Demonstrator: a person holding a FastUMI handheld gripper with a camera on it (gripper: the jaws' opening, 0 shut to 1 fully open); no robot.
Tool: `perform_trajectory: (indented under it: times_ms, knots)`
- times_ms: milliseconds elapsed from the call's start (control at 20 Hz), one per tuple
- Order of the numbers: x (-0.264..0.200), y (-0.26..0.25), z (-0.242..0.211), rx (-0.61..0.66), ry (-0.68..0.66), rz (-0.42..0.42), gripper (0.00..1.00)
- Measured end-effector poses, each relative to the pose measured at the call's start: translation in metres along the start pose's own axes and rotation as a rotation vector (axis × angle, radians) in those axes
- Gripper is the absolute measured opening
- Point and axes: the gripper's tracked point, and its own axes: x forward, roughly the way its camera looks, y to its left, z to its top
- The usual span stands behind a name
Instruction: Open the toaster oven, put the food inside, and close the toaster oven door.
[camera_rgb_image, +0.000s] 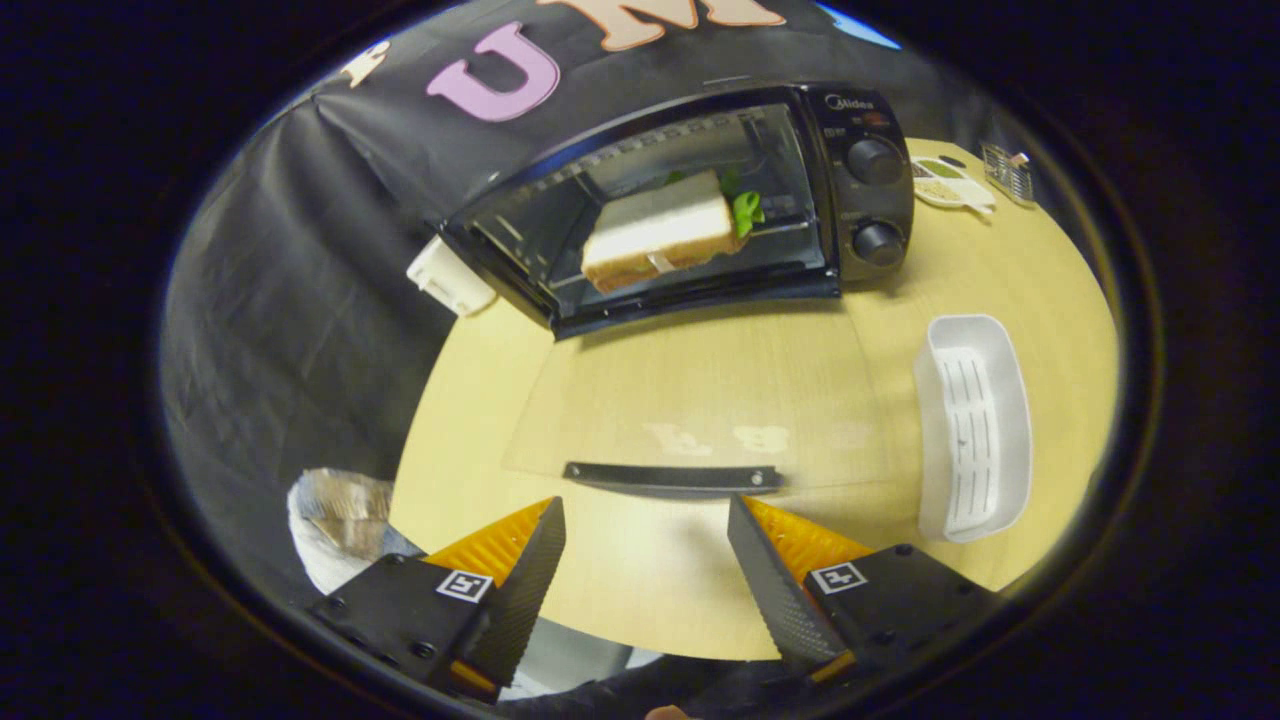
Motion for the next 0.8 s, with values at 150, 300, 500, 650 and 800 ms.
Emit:
perform_trajectory:
  times_ms: [150, 300, 500, 650, 800]
  knots:
    - [0.007, -0.026, -0.011, -0.05, 0.049, -0.065, 0.99]
    - [0.014, -0.04, -0.003, -0.048, 0.035, -0.088, 0.99]
    - [0.015, -0.046, 0.008, -0.007, 0.015, -0.079, 0.99]
    - [0.007, -0.043, 0.019, -0.029, -0.03, -0.074, 0.99]
    - [-0.006, -0.038, 0.035, -0.08, -0.088, -0.068, 0.98]
